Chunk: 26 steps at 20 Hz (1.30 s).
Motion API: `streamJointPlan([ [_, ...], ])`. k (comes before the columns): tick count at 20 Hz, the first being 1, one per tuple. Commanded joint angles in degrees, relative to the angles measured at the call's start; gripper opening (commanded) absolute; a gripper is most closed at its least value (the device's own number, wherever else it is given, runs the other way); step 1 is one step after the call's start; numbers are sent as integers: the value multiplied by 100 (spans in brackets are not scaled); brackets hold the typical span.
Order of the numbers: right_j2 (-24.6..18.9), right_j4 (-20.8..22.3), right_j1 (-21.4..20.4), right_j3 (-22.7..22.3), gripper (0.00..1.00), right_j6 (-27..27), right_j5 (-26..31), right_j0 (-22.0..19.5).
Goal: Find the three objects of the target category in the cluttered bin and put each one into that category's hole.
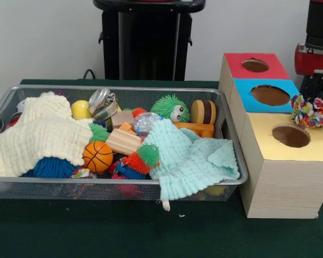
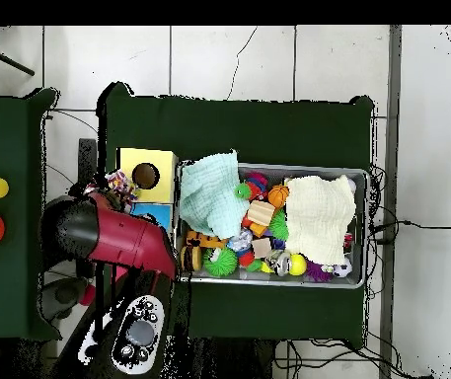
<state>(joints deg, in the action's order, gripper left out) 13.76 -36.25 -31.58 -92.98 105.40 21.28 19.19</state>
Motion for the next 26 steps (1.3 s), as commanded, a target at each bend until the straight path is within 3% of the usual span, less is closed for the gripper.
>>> streamJointPlan([
  [1, -655, -48, 155, -492, 0, 1153, -400, -297],
  [12, -190, 571, 400, 65, 0, 698, -539, -222],
  [26, -183, 1216, 421, 237, 0, 475, -652, -489],
])
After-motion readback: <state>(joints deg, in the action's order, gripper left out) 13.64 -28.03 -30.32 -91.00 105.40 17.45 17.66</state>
